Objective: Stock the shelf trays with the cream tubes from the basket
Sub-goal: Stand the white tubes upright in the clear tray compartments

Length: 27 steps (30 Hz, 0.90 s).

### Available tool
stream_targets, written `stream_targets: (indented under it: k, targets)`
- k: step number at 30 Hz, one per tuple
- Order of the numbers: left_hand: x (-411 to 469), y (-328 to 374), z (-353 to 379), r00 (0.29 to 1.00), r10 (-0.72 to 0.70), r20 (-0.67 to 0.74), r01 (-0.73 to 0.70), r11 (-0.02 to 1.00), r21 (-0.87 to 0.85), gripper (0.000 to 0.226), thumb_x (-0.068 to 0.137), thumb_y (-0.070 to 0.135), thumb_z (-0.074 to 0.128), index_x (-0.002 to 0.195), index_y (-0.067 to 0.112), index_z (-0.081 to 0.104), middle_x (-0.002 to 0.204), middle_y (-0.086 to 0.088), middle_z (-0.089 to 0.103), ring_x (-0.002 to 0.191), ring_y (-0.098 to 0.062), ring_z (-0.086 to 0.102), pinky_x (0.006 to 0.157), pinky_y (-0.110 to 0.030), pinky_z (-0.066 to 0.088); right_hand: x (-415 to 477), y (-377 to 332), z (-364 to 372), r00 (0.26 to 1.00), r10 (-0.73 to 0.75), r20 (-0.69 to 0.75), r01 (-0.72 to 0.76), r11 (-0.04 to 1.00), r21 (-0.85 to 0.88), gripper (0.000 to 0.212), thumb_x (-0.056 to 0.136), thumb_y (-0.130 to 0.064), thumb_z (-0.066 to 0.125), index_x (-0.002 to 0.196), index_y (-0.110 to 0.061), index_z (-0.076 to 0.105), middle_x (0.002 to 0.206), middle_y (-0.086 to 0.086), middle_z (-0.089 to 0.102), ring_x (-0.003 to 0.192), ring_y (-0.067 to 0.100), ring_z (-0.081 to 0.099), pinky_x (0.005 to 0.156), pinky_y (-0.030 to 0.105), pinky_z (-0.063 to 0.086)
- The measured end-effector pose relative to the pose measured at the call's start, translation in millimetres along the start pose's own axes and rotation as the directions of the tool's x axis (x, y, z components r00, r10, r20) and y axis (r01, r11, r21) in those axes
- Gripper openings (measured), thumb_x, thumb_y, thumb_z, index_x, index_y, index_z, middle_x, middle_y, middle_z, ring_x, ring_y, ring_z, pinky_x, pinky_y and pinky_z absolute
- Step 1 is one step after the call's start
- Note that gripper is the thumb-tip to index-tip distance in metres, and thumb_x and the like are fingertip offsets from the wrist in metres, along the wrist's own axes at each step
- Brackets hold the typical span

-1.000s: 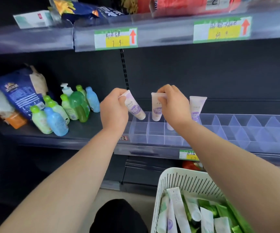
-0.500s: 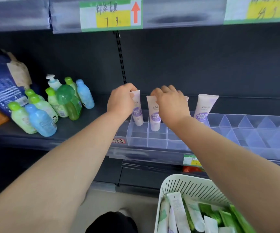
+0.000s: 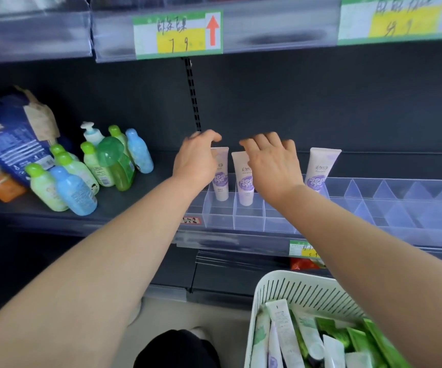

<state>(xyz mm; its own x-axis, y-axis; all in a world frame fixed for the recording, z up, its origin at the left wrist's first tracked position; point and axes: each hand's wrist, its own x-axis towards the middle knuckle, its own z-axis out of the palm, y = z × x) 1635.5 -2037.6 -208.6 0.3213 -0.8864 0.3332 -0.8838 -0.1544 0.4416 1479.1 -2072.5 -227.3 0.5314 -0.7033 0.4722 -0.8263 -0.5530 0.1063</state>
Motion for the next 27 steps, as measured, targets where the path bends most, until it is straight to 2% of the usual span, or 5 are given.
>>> stream_targets:
  k: [6,13,18,23,27]
  targets:
    - [-28.5,19.5,-12.7,0.998,0.054,-0.017,-0.054,0.999,0.003,0.039,0.091,0.004,0.051,0.125,0.022,0.057,0.126,-0.002,0.057,0.115,-0.024,0.048,0.085,-0.038,0.045,-29.4,3.9,-13.4,1.0,0.015,0.021,-0.015,1.0,0.018,0.06,0.076,-0.007,0.067,0.13,-0.02,0.044,0.129,0.002,0.049,0.117,0.027,0.043,0.088,0.04,0.036]
    - [-83.8,44.0,-3.0,0.993,0.113,-0.023,-0.114,0.992,-0.054,0.032,0.092,0.013,0.058,0.123,0.021,0.059,0.129,0.001,0.056,0.119,-0.019,0.045,0.082,-0.025,0.035,-95.6,13.9,-18.2,0.999,0.028,0.021,-0.029,0.998,0.056,0.049,0.083,-0.01,0.061,0.129,-0.02,0.048,0.127,0.002,0.052,0.118,0.027,0.043,0.087,0.04,0.035]
    - [-128.4,58.6,17.7,0.979,0.2,0.037,-0.196,0.976,-0.094,0.029,0.091,0.012,0.059,0.118,0.021,0.061,0.125,0.002,0.059,0.119,-0.019,0.047,0.092,-0.033,0.041,-164.2,29.4,-11.9,0.998,0.031,0.047,-0.035,0.997,0.072,0.05,0.081,-0.007,0.063,0.128,-0.018,0.051,0.127,0.003,0.054,0.118,0.028,0.046,0.086,0.041,0.037]
    - [-165.1,74.1,52.5,0.965,0.238,0.115,-0.219,0.964,-0.153,0.025,0.092,0.014,0.06,0.116,0.021,0.062,0.122,0.002,0.059,0.117,-0.015,0.048,0.09,-0.023,0.034,-231.1,52.3,1.5,0.982,0.096,0.165,-0.107,0.993,0.058,0.048,0.081,-0.011,0.064,0.126,-0.022,0.053,0.125,-0.001,0.055,0.114,0.026,0.048,0.084,0.04,0.038]
    - [-192.8,85.8,87.2,0.94,0.243,0.24,-0.21,0.965,-0.157,0.026,0.092,0.013,0.059,0.116,0.022,0.063,0.123,0.003,0.06,0.117,-0.014,0.048,0.089,-0.023,0.034,-275.0,73.1,15.2,0.933,0.125,0.337,-0.148,0.988,0.043,0.051,0.085,-0.016,0.06,0.132,-0.027,0.045,0.134,-0.005,0.046,0.121,0.021,0.041,0.091,0.038,0.037]
